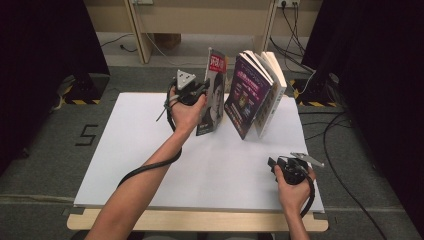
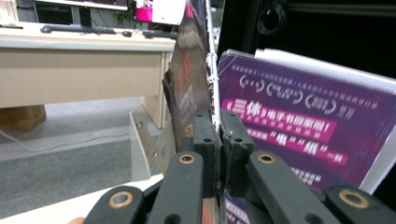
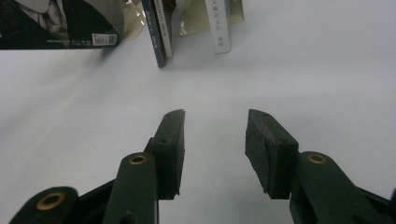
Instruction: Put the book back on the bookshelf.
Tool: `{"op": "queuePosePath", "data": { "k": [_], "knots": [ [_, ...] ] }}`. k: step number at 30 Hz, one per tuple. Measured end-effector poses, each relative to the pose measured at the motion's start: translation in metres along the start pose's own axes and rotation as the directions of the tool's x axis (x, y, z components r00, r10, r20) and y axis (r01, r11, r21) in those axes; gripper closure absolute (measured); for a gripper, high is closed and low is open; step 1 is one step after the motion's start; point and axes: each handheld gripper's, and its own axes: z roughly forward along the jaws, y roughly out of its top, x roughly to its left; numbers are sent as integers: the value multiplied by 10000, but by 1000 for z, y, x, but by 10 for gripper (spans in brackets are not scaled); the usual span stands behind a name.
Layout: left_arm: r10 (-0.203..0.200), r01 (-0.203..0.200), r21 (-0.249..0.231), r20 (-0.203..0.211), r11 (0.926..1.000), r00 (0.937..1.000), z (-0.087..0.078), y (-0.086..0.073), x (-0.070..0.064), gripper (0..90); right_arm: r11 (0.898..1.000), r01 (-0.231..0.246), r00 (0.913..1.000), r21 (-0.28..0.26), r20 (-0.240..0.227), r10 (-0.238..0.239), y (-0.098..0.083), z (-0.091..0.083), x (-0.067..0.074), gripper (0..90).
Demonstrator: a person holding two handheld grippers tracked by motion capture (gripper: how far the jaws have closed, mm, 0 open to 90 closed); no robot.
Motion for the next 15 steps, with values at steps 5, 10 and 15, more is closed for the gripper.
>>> {"op": "queuePosePath", "data": {
  "k": [5,10,15],
  "knots": [
    [-13,7,477,124,9989,9999,-6,-13,4,849,10000,-30,10000,-10,48,30,0,-1,-1,578],
    [54,-84,1036,288,9946,9996,-12,-21,7,830,10000,-38,10000,24,29,38,0,-1,-1,575],
    [-97,33,1547,410,9880,9991,-15,-26,12,811,10000,-31,10000,28,46,31,0,-1,-1,573]
  ]
}}
